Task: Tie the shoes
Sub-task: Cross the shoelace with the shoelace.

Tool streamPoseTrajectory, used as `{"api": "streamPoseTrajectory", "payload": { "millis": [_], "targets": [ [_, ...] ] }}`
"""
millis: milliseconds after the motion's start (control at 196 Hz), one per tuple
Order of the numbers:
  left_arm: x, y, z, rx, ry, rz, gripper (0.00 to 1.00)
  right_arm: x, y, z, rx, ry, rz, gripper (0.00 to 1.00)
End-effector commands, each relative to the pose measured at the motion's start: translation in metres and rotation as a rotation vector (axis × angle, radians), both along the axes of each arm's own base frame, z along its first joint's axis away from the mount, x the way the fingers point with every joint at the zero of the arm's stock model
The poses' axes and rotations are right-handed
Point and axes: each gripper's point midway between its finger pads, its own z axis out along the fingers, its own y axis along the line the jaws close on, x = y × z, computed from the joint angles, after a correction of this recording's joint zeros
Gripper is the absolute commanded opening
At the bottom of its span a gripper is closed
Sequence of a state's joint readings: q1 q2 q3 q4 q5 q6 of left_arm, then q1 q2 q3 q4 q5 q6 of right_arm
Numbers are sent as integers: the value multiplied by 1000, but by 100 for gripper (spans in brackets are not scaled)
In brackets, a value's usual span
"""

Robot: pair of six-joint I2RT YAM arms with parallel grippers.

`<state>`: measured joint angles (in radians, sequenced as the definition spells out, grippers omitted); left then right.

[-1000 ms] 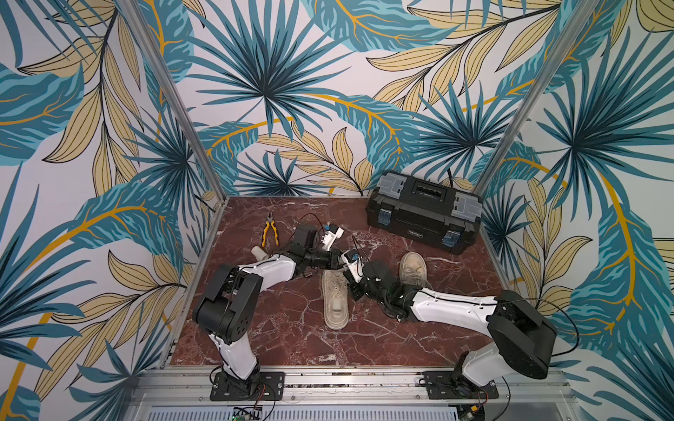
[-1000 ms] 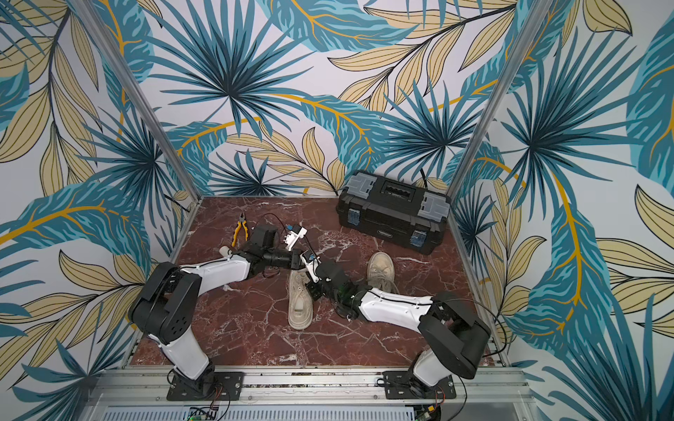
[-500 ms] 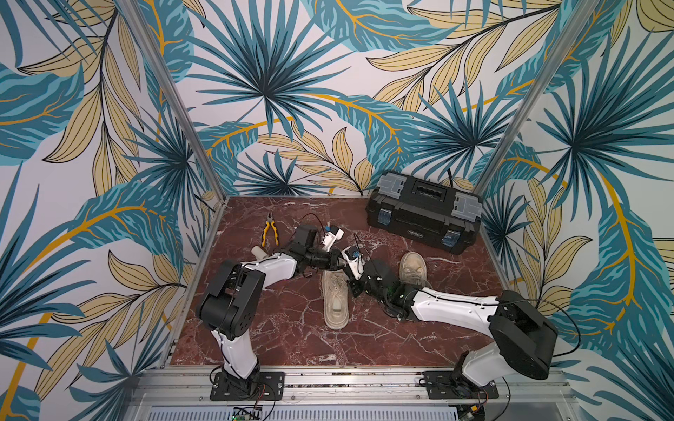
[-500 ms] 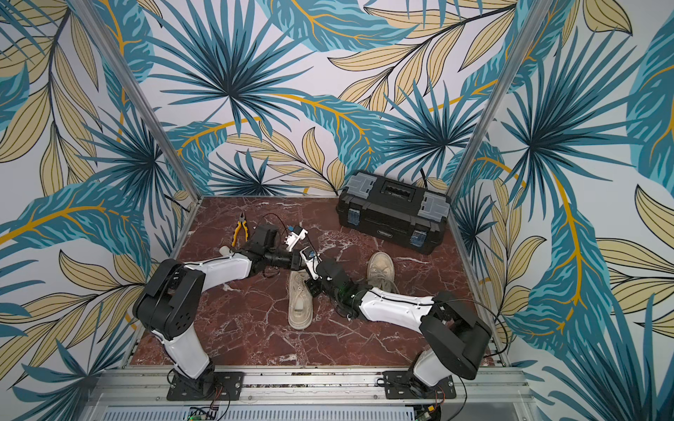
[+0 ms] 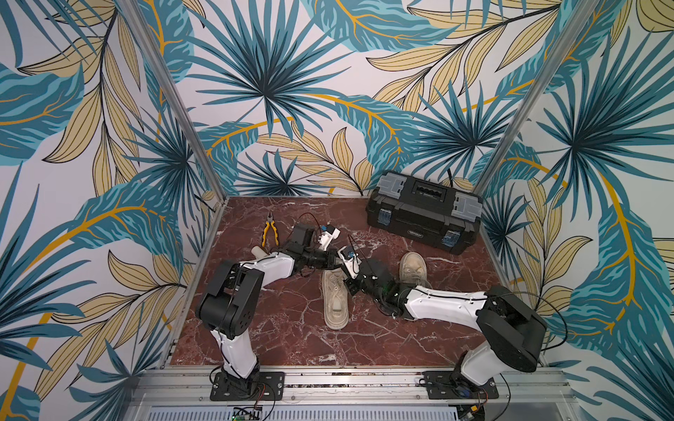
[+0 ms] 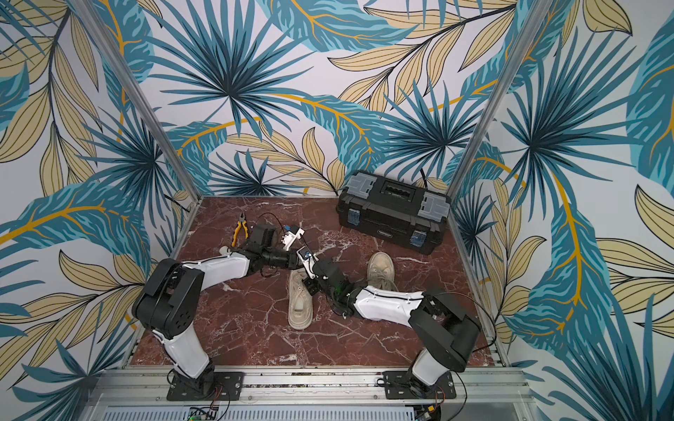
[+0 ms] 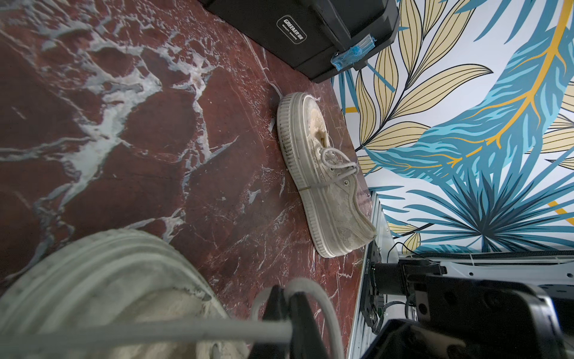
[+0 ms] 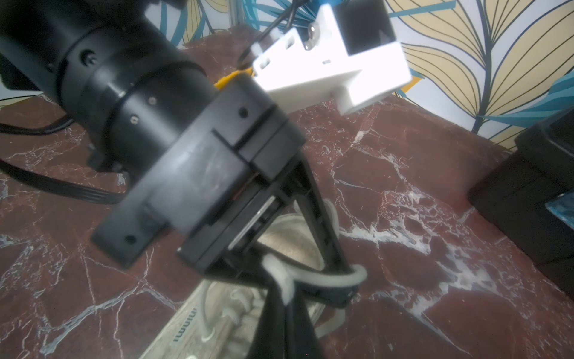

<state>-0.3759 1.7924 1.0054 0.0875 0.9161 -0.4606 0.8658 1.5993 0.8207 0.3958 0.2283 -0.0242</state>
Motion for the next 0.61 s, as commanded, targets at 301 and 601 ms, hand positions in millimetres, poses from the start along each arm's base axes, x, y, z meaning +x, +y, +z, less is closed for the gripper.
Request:
{"api": "streamPoseTrajectory", "payload": {
  "millis": [301, 601],
  "targets": [
    [3, -9, 34, -46, -75, -42, 0, -1, -17, -31, -278, -18, 21, 0],
    [3, -5, 37, -44, -80, -28, 0, -5, -3, -39, -287, 11, 75, 0]
  ]
}}
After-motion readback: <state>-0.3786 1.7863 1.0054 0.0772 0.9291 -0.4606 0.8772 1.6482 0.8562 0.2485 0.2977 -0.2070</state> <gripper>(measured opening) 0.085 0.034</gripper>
